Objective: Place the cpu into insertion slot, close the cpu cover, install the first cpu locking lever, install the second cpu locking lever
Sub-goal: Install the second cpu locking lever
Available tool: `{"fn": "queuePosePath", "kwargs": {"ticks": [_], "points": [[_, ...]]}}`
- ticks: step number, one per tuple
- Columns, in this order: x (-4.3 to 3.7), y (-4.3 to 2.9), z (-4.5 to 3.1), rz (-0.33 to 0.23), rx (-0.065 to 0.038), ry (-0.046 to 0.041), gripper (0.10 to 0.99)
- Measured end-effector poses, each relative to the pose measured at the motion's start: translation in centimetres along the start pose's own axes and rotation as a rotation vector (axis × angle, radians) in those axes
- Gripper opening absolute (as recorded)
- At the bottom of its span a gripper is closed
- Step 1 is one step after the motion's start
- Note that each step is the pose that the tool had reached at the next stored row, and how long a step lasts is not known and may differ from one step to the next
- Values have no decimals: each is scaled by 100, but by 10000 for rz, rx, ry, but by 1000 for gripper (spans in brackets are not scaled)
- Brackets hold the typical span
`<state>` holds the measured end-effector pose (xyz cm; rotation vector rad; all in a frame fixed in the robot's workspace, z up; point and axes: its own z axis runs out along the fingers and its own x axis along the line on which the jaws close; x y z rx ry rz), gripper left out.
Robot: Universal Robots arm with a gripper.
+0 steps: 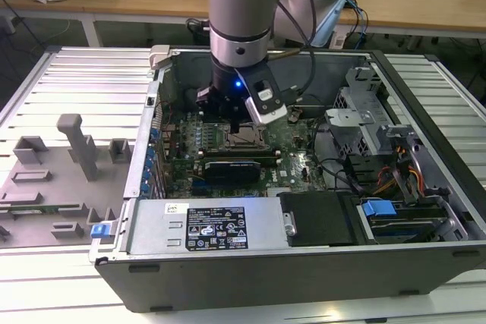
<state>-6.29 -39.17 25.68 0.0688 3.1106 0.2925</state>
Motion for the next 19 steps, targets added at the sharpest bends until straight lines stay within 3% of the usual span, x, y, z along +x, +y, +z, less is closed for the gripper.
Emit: {"fn": "queuePosePath", "kwargs": {"ticks": [4,10,19], "points": [[-30,-44,115,17,5,76,106],[-10,-62,208,16,-10,82,106],[137,-101,376,4,-125,91,106]]}}
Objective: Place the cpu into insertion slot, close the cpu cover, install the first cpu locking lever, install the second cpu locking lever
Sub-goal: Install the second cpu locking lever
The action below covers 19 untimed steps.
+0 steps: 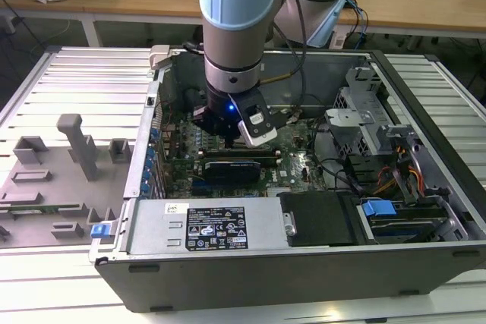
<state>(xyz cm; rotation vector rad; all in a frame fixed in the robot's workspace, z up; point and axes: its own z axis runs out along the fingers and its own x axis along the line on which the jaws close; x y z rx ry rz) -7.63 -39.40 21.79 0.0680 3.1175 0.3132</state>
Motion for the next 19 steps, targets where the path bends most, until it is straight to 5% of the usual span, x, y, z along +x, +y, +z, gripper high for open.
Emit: {"fn": "queuePosePath", "kwargs": {"ticks": [19], "points": [[102,-45,200,-127,-468,48,106]]}}
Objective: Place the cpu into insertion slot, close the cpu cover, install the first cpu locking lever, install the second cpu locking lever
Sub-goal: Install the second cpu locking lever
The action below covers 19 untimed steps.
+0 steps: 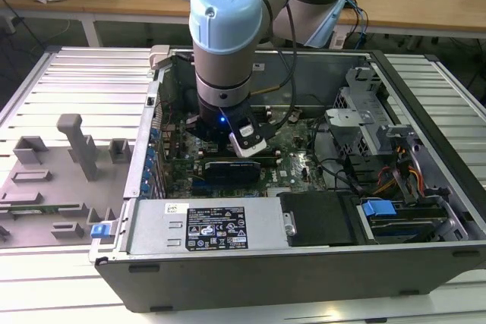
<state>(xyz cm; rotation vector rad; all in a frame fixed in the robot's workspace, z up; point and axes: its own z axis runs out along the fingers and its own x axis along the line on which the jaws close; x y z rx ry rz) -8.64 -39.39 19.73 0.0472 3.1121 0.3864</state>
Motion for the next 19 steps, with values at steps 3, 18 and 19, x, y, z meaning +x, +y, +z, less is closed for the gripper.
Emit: {"fn": "queuePosePath", "kwargs": {"ticks": [3,18,19], "points": [[6,-4,16,-33,-37,9,106],[14,22,-55,-66,-227,1,106],[17,21,-49,-72,-283,1,106]]}}
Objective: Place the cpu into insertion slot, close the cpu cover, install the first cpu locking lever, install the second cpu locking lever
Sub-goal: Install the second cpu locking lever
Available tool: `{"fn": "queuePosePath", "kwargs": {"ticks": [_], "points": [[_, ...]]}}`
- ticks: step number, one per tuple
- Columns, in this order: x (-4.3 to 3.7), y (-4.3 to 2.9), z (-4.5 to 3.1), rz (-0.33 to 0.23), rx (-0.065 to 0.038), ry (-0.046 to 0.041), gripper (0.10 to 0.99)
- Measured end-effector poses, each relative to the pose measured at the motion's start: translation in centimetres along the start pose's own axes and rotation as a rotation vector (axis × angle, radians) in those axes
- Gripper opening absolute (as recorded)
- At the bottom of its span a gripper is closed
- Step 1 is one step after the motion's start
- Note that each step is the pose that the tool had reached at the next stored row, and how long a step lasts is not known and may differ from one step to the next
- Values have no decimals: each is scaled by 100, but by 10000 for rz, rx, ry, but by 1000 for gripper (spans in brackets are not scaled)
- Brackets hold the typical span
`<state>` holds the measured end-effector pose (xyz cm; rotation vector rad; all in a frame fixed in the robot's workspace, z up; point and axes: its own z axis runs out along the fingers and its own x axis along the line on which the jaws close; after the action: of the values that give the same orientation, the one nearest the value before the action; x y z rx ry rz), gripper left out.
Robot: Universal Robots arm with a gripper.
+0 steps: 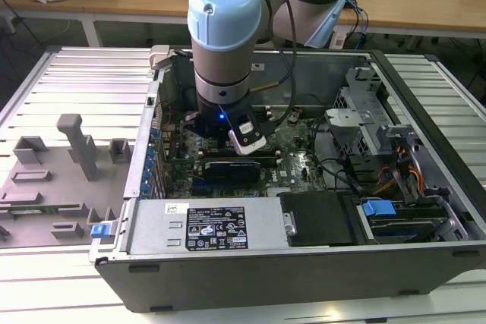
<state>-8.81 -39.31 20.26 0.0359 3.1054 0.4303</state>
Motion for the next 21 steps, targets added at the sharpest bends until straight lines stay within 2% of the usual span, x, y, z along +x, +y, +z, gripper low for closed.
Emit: {"fn": "queuePosePath", "kwargs": {"ticks": [2,4,10,12,13,15,16,17,21], "points": [[6,-5,16,-16,-99,6,106],[11,-8,29,-24,-137,9,106],[26,-12,41,-33,-127,12,106],[28,-12,42,-35,-43,11,106],[27,-12,41,-39,146,9,106],[27,-13,39,-48,161,10,106],[27,-7,20,-53,160,8,106],[26,12,-45,-65,160,0,106],[26,56,-203,-79,159,-30,106]]}}
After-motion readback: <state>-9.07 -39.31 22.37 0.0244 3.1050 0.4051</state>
